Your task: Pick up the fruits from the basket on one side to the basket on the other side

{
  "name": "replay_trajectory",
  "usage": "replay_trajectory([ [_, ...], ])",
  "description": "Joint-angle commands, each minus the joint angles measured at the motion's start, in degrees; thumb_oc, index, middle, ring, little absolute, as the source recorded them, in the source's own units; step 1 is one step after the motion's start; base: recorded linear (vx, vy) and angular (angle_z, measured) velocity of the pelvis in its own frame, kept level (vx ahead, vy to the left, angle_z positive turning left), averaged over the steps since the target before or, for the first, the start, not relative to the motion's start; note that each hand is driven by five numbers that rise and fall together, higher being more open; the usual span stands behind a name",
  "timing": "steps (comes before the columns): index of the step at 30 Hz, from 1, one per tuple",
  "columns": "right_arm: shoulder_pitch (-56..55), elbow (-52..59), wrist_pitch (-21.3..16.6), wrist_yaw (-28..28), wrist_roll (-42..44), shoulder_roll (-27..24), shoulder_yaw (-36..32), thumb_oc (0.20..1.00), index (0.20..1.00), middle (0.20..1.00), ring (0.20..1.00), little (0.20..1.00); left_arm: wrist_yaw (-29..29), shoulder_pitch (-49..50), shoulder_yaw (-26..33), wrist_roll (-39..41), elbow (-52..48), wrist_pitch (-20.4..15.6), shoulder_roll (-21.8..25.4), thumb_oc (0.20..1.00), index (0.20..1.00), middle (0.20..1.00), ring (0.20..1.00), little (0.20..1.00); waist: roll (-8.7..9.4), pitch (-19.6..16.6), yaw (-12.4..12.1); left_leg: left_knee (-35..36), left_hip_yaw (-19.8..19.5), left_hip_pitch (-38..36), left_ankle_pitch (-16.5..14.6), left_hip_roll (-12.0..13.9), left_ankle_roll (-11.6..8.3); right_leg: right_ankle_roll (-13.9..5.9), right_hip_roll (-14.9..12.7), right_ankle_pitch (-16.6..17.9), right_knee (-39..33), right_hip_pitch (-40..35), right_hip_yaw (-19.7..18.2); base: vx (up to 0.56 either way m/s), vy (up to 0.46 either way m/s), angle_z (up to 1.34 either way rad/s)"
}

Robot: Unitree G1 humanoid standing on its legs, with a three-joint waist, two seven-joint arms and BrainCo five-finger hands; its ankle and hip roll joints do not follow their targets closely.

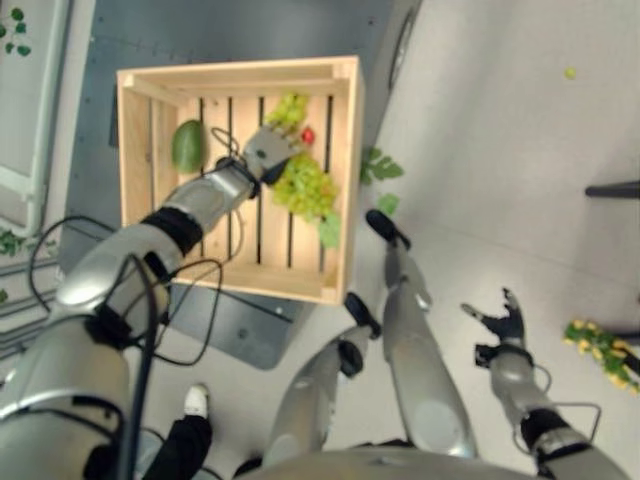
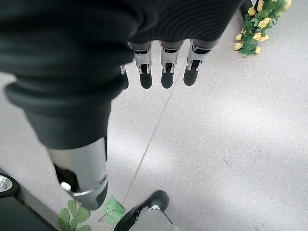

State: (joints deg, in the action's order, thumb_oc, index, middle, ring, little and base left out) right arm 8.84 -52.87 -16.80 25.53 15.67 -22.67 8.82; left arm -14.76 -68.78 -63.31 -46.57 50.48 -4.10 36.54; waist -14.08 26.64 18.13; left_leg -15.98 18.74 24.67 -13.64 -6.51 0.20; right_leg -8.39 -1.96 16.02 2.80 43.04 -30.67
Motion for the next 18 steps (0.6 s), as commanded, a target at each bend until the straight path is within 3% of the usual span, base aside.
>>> replay_trajectory([
  [1, -0.32, 2.51, -0.77, 1.06, -0.10, -3.03, 0.43, 1.000, 1.000, 1.000, 1.000, 1.000, 0.13, -1.96, 3.27, -2.71, 1.60, 0.59, 1.40, 1.000, 1.000, 1.000, 1.000, 1.000, -2.03, 3.15, 3.82, -4.89, -2.11, 7.97, 3.08, 3.47, -2.64, -1.18, 0.06, -6.11, -1.88, -7.31, 3.46, 0.00, 0.000, 0.00],
  [13, -0.08, 5.09, -1.42, 1.71, 0.32, -3.46, 0.68, 1.000, 1.000, 1.000, 1.000, 1.000, 0.35, -1.65, 1.69, -5.11, 8.66, 1.23, -2.96, 1.000, 1.000, 1.000, 1.000, 1.000, -1.69, 3.15, 4.89, -5.35, -1.25, 9.14, 2.76, 3.76, -2.60, -1.41, 0.31, -5.90, -1.42, -5.78, 2.88, 0.00, 0.000, -0.01],
  [14, 0.05, 5.67, -1.52, 1.82, 0.24, -3.39, 0.93, 1.000, 1.000, 1.000, 1.000, 1.000, 0.18, -0.91, 2.18, -5.27, 10.02, 1.51, -3.36, 0.570, 0.570, 0.570, 0.570, 0.570, -1.47, 3.16, 5.02, -5.46, -0.98, 9.36, 2.72, 3.89, -2.62, -1.43, 0.40, -5.89, -1.31, -5.56, 2.88, 0.00, 0.004, -0.07],
  [15, 0.20, 5.84, -1.60, 1.93, 0.23, -3.41, 1.02, 1.000, 1.000, 1.000, 1.000, 1.000, 0.15, -0.60, 2.28, -5.40, 10.75, 1.81, -3.55, 0.539, 0.539, 0.539, 0.539, 0.539, -1.34, 3.16, 5.08, -5.55, -0.92, 9.52, 2.72, 3.95, -2.64, -1.47, 0.41, -5.86, -1.26, -5.47, 2.91, -0.01, 0.005, -0.09],
  [16, 0.21, 5.99, -1.59, 2.11, 0.12, -3.40, 1.11, 1.000, 1.000, 1.000, 1.000, 1.000, -0.06, -0.19, 2.59, -5.52, 11.37, 1.90, -3.80, 0.200, 0.200, 0.200, 0.200, 0.200, -1.21, 3.16, 5.16, -5.72, -0.85, 9.70, 2.64, 4.02, -2.62, -1.48, 0.49, -5.83, -1.16, -5.32, 2.82, -0.01, 0.004, -0.06],
  [18, 0.45, 6.53, -1.68, 2.17, -0.04, -3.29, 1.53, 1.000, 1.000, 1.000, 1.000, 1.000, 0.10, 1.48, 3.30, -5.87, 13.45, 2.32, -4.32, 0.200, 0.200, 0.200, 0.200, 0.200, -0.60, 3.16, 5.41, -5.82, -0.64, 10.07, 2.66, 4.15, -2.68, -1.56, 0.57, -5.73, -1.08, -5.03, 2.68, -0.01, 0.006, -0.06],
])
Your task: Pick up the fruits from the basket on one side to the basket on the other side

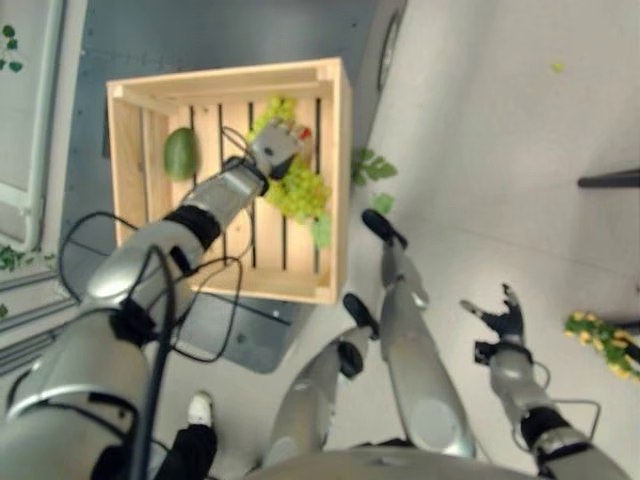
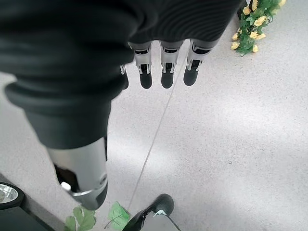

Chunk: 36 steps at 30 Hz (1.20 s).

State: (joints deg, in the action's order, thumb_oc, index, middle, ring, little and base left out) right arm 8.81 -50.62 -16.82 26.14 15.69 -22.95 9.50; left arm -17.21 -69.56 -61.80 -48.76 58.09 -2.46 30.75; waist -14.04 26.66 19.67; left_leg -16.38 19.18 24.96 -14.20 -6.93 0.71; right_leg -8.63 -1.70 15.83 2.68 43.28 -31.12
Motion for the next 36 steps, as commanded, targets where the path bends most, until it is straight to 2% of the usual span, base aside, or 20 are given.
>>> replay_trajectory([
  [1, 0.47, 4.31, -1.65, 1.58, -0.07, -3.04, 0.90, 1.000, 1.000, 1.000, 1.000, 1.000, 2.48, 2.32, 1.83, -3.71, 5.90, 0.68, 1.44, 0.200, 0.200, 0.200, 0.200, 0.200, -0.63, 3.13, 3.91, -5.44, -1.07, 9.78, 3.22, 4.57, -3.20, -1.33, 0.32, -5.54, -0.95, -5.26, 3.11, 0.00, 0.005, -0.08],
  [8, 0.45, 4.72, -1.70, 2.36, -0.42, -3.23, 0.83, 1.000, 1.000, 1.000, 1.000, 1.000, 1.68, 5.47, 3.54, -4.31, 6.91, 1.40, 1.84, 0.200, 0.200, 0.200, 0.200, 0.200, 0.50, 3.13, 4.11, -6.19, -0.88, 10.51, 3.20, 5.13, -3.34, -1.31, 0.50, -5.56, -0.59, -4.78, 3.39, 0.00, 0.000, -0.13],
  [17, 1.27, 4.74, -1.72, 2.83, -0.82, -3.32, 1.27, 1.000, 1.000, 1.000, 1.000, 1.000, 1.18, 7.21, 4.26, -4.35, 6.22, 1.64, 3.51, 0.200, 0.200, 0.200, 0.200, 0.200, 0.94, 3.13, 3.60, -6.31, -1.14, 10.87, 3.47, 5.37, -3.43, -1.20, 0.67, -5.57, -0.58, -4.78, 3.60, 0.00, -0.001, -0.03],
  [22, 1.60, 4.36, -1.95, 3.13, -0.43, -3.12, 1.05, 1.000, 1.000, 1.000, 1.000, 1.000, 0.40, 7.74, 5.88, -1.60, 3.70, 1.40, 4.24, 0.200, 0.200, 0.200, 0.200, 0.200, 0.89, 3.13, 2.85, -6.26, -1.52, 11.04, 3.75, 5.23, -3.45, -1.10, 0.56, -5.60, -0.76, -4.90, 4.00, -0.01, -0.005, 0.02],
  [26, 1.31, 4.18, -2.05, 3.41, -0.45, -3.04, 0.79, 1.000, 1.000, 1.000, 1.000, 1.000, 0.05, 6.42, 8.02, 2.84, 1.62, 1.22, 3.71, 0.200, 0.200, 0.200, 0.200, 0.200, 0.82, 3.13, 2.51, -6.12, -1.95, 11.06, 4.09, 5.14, -3.51, -0.99, 0.43, -5.58, -0.94, -5.09, 4.24, 0.00, -0.005, 0.01],
  [28, 0.59, 3.92, -2.24, 3.68, -0.18, -2.62, 0.15, 1.000, 1.000, 1.000, 1.000, 1.000, -0.85, 6.06, 11.74, 9.59, -3.29, 0.19, 3.29, 0.200, 0.200, 0.200, 0.200, 0.200, 0.67, 3.13, 1.82, -6.10, -2.50, 11.15, 4.43, 5.02, -3.57, -0.87, 0.18, -5.67, -1.06, -5.36, 4.60, -0.02, -0.059, 0.08],
  [30, 0.01, 3.52, -2.42, 3.95, 0.12, -2.32, -0.48, 1.000, 1.000, 1.000, 1.000, 1.000, -1.26, 6.85, 14.05, 13.05, -6.60, -0.17, 3.28, 0.200, 0.200, 0.200, 0.200, 0.200, 0.68, 3.12, 1.34, -6.02, -2.91, 11.03, 4.59, 4.90, -3.58, -0.74, 0.11, -5.70, -1.21, -5.70, 4.92, -0.02, -0.058, 0.25],
  [36, -2.52, 4.11, -2.53, 3.20, 0.95, -1.01, -2.67, 1.000, 1.000, 1.000, 1.000, 1.000, -0.87, 15.01, 21.78, 22.06, -19.75, -3.07, 6.14, 0.200, 0.200, 0.200, 0.200, 0.200, 0.51, 2.52, -0.40, -5.77, -3.95, 10.95, 4.93, 4.54, -3.59, -0.37, -0.20, -5.81, -1.91, -6.29, 5.49, -0.01, -0.028, 0.13],
])
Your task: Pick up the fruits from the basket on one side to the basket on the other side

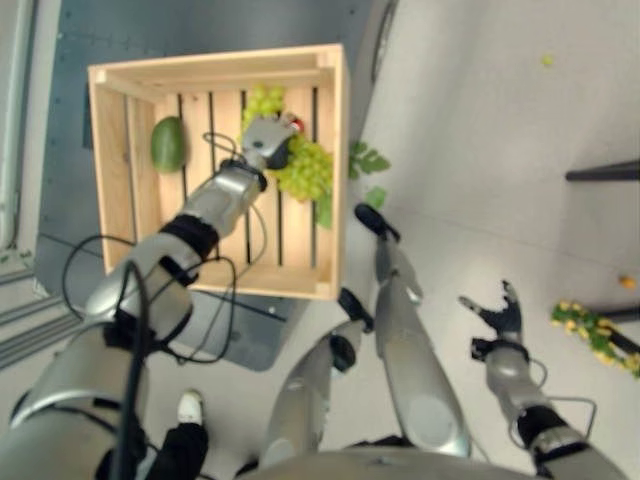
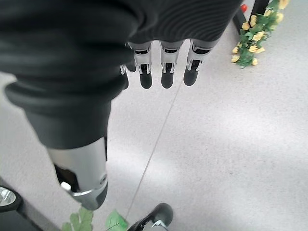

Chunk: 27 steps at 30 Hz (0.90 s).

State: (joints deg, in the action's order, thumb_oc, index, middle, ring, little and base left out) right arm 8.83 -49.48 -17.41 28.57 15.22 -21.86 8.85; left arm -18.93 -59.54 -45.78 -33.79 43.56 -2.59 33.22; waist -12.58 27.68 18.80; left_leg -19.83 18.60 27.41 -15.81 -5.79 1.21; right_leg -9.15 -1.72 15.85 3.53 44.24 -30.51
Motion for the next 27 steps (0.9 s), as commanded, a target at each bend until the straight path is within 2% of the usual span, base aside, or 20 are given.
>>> replay_trajectory([
  [1, -2.87, 2.94, -1.96, 0.66, 1.52, -1.78, -2.23, 1.000, 1.000, 1.000, 1.000, 1.000, 0.81, 6.49, 6.72, 7.40, -7.96, -3.34, 4.62, 0.200, 0.200, 0.200, 0.200, 0.200, -1.00, 1.37, 0.24, -2.29, -3.57, 8.58, 6.58, 3.41, -4.09, 0.21, -0.22, -5.90, -2.82, -7.28, 5.02, 0.00, 0.000, 0.00],
  [4, -3.52, 2.81, -1.62, 0.12, 1.68, -1.39, -2.67, 1.000, 1.000, 1.000, 1.000, 1.000, 1.76, 10.87, 9.70, 10.13, -12.38, -4.24, 6.20, 0.200, 0.200, 0.200, 0.200, 0.200, -0.91, 0.96, -0.23, -2.23, -3.98, 8.81, 6.70, 3.37, -4.09, 0.32, -0.28, -5.90, -3.07, -7.34, 5.25, 0.00, -0.024, 0.06],
  [5, -4.02, 2.68, -1.34, -0.55, 1.86, -0.92, -3.14, 1.000, 1.000, 1.000, 1.000, 1.000, 2.14, 15.25, 12.81, 12.80, -16.64, -5.14, 7.40, 0.200, 0.200, 0.200, 0.200, 0.200, -0.75, 0.69, -0.78, -1.98, -4.40, 8.78, 6.74, 3.29, -4.08, 0.44, -0.28, -5.87, -3.25, -7.29, 5.43, 0.00, -0.018, 0.08],
  [8, -4.73, 2.94, -0.82, -1.56, 2.09, -0.65, -3.70, 1.000, 1.000, 1.000, 1.000, 1.000, 3.35, 21.36, 17.21, 16.11, -23.00, -6.26, 9.23, 0.200, 0.200, 0.200, 0.200, 0.200, -0.44, 0.26, -1.23, -2.04, -4.67, 9.04, 6.78, 3.30, -4.10, 0.64, -0.31, -5.87, -3.41, -7.26, 5.77, 0.00, -0.022, 0.04],
  [13, -5.03, 3.69, -0.22, -2.87, 1.89, -0.50, -3.79, 1.000, 1.000, 1.000, 1.000, 1.000, 4.36, 28.14, 22.74, 21.29, -28.29, -7.69, 10.04, 0.200, 0.200, 0.200, 0.200, 0.200, 0.37, -0.50, -1.84, -1.87, -5.34, 9.41, 6.83, 3.46, -4.05, 0.90, -0.10, -5.84, -3.66, -7.17, 6.11, -0.01, -0.012, 0.12],
  [18, -5.04, 3.34, 0.28, -3.82, 1.95, -0.24, -3.64, 1.000, 1.000, 1.000, 1.000, 1.000, 5.71, 32.12, 25.91, 25.82, -32.17, -8.42, 10.62, 0.200, 0.200, 0.200, 0.200, 0.200, 0.95, -0.93, -2.22, -1.85, -5.74, 9.78, 7.02, 3.59, -4.07, 1.10, -0.02, -5.91, -3.71, -7.16, 6.49, -0.01, -0.014, 0.04],
  [23, -4.93, 3.43, 1.27, -4.98, 0.80, -0.55, -2.72, 1.000, 1.000, 1.000, 1.000, 1.000, 6.40, 37.47, 29.92, 38.38, -36.82, -11.14, 10.21, 0.200, 0.200, 0.200, 0.200, 0.200, 1.49, -1.30, -3.05, -1.64, -6.59, 9.96, 7.54, 3.60, -4.16, 1.39, 0.12, -5.97, -4.03, -7.42, 6.90, 0.00, 0.000, 0.00],
  [24, -4.93, 3.44, 1.28, -4.97, 0.80, -0.56, -2.65, 1.000, 1.000, 1.000, 1.000, 1.000, 6.45, 37.60, 30.04, 38.43, -36.91, -11.12, 10.24, 0.200, 0.200, 0.200, 0.200, 0.200, 1.50, -1.31, -2.98, -1.64, -6.60, 9.95, 7.54, 3.59, -4.16, 1.39, 0.12, -5.97, -4.04, -7.43, 6.91, 0.00, 0.000, 0.00],
  [27, -4.89, 5.18, 2.02, -6.04, 0.27, -0.88, -1.37, 1.000, 1.000, 1.000, 1.000, 1.000, 8.04, 41.14, 31.38, 48.82, -39.47, -12.64, 9.04, 0.200, 0.200, 0.200, 0.200, 0.200, 2.32, -1.47, -3.37, -1.80, -7.41, 10.20, 7.91, 3.55, -4.25, 1.55, 0.23, -5.98, -4.08, -7.79, 7.18, -0.01, -0.027, -0.01],
])
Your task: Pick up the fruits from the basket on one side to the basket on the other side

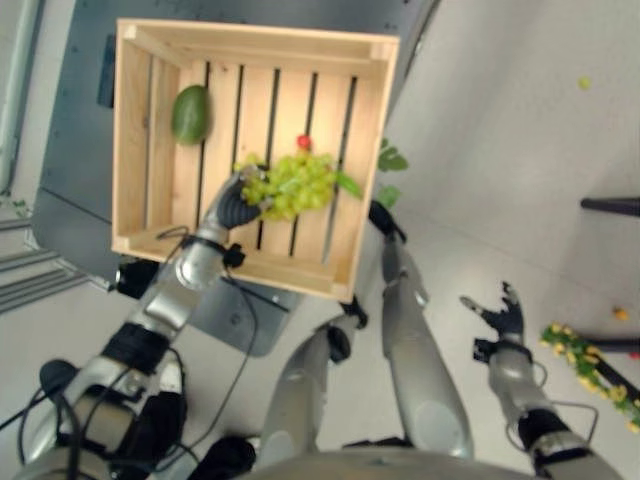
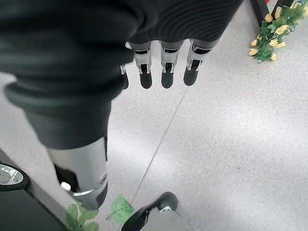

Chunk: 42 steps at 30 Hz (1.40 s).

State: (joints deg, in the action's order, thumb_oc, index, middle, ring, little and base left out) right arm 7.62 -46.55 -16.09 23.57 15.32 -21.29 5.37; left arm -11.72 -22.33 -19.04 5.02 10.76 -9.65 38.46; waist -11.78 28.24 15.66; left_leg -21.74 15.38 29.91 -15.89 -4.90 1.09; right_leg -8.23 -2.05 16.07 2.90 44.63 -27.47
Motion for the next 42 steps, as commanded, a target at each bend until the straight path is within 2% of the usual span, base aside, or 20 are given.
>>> replay_trajectory([
  [1, -3.62, 2.79, 0.89, -1.36, 0.03, -1.72, 2.46, 1.000, 1.000, 1.000, 1.000, 1.000, 1.06, 5.16, 5.25, 12.76, -7.82, -6.18, 3.46, 0.200, 0.200, 0.200, 0.200, 0.200, 1.73, -2.12, -0.40, 0.22, -4.39, 7.63, 8.07, 2.64, -4.14, 0.63, 0.60, -6.23, -3.48, -8.32, 4.22, -0.01, -0.029, 0.04],
  [12, -0.80, 3.26, 2.26, -3.89, -2.51, -3.49, 6.02, 1.000, 1.000, 1.000, 1.000, 1.000, 3.89, 14.21, 9.22, 23.97, -11.38, -6.54, 1.12, 0.200, 0.200, 0.200, 0.200, 0.200, 3.98, -3.72, -2.56, 0.66, -6.68, 6.65, 8.97, 2.78, -4.44, 0.74, 0.41, -6.72, -4.15, -10.90, 5.90, -0.01, -0.033, 0.10],
  [19, 1.26, 12.03, 1.67, -6.43, -4.73, -6.30, 9.58, 1.000, 1.000, 1.000, 1.000, 1.000, 4.38, 17.19, 10.23, 27.69, -12.69, -6.65, -3.38, 0.200, 0.200, 0.200, 0.200, 0.200, 5.96, -4.94, -4.24, 1.45, -8.75, 4.55, 9.64, 2.78, -4.63, 0.91, 0.19, -7.26, -4.58, -13.84, 7.71, 0.00, -0.049, 0.13],
  [22, 1.16, 16.87, 1.27, -7.38, -5.35, -7.32, 10.49, 1.000, 1.000, 1.000, 1.000, 1.000, 4.65, 17.41, 10.34, 27.87, -13.02, -6.31, -4.55, 0.200, 0.200, 0.200, 0.200, 0.200, 7.04, -5.62, -4.84, 2.01, -9.57, 3.26, 9.85, 2.80, -4.51, 0.88, 0.21, -7.53, -4.86, -15.61, 8.28, -0.01, -0.038, 0.17],
  [24, 1.15, 16.89, 1.28, -7.39, -5.35, -7.33, 10.49, 1.000, 1.000, 1.000, 1.000, 1.000, 4.65, 17.42, 10.34, 27.87, -13.03, -6.30, -4.56, 0.200, 0.200, 0.200, 0.200, 0.200, 7.04, -5.59, -4.82, 2.03, -9.59, 3.22, 9.87, 2.78, -4.50, 0.88, 0.19, -7.53, -4.87, -15.65, 8.30, 0.00, -0.036, 0.14],
  [25, 1.21, 20.53, 0.99, -8.32, -6.23, -8.29, 11.45, 1.000, 1.000, 1.000, 1.000, 1.000, 4.78, 16.92, 9.64, 28.25, -12.97, -6.48, -5.45, 0.200, 0.200, 0.200, 0.200, 0.200, 7.95, -6.44, -5.38, 2.38, -10.62, 2.16, 10.01, 2.57, -4.41, 0.96, 0.20, -7.77, -5.18, -17.10, 9.03, 0.00, -0.043, 0.09],
  [31, 1.37, 26.81, 1.36, -11.62, -7.44, -9.88, 14.03, 1.000, 1.000, 1.000, 1.000, 1.000, 5.89, 17.23, 8.76, 27.92, -13.17, -5.59, -6.68, 0.200, 0.200, 0.200, 0.200, 0.200, 9.78, -7.91, -6.40, 3.47, -12.48, -0.23, 10.21, 2.13, -3.94, 1.17, 0.28, -8.21, -5.94, -20.18, 10.55, 0.01, -0.044, 0.19],
  [37, 2.23, 30.11, 2.33, -15.10, -9.14, -11.23, 16.75, 1.000, 1.000, 1.000, 1.000, 1.000, 8.01, 18.89, 7.84, 26.71, -13.27, -4.53, -7.06, 0.200, 0.200, 0.200, 0.200, 0.200, 11.16, -9.40, -7.43, 4.83, -13.95, -1.83, 10.55, 1.55, -3.47, 1.22, 0.04, -8.52, -6.60, -22.05, 11.69, 0.00, -0.008, 0.20],
  [42, 3.59, 27.52, 3.42, -16.67, -10.99, -10.13, 19.51, 1.000, 1.000, 1.000, 1.000, 1.000, 9.54, 19.81, 6.90, 25.27, -12.80, -3.63, -8.04, 0.200, 0.200, 0.200, 0.200, 0.200, 11.98, -10.81, -8.19, 5.72, -14.68, -2.52, 11.20, 0.94, -3.27, 1.24, -0.11, -8.56, -6.84, -22.49, 12.31, 0.01, -0.005, 0.10],
])
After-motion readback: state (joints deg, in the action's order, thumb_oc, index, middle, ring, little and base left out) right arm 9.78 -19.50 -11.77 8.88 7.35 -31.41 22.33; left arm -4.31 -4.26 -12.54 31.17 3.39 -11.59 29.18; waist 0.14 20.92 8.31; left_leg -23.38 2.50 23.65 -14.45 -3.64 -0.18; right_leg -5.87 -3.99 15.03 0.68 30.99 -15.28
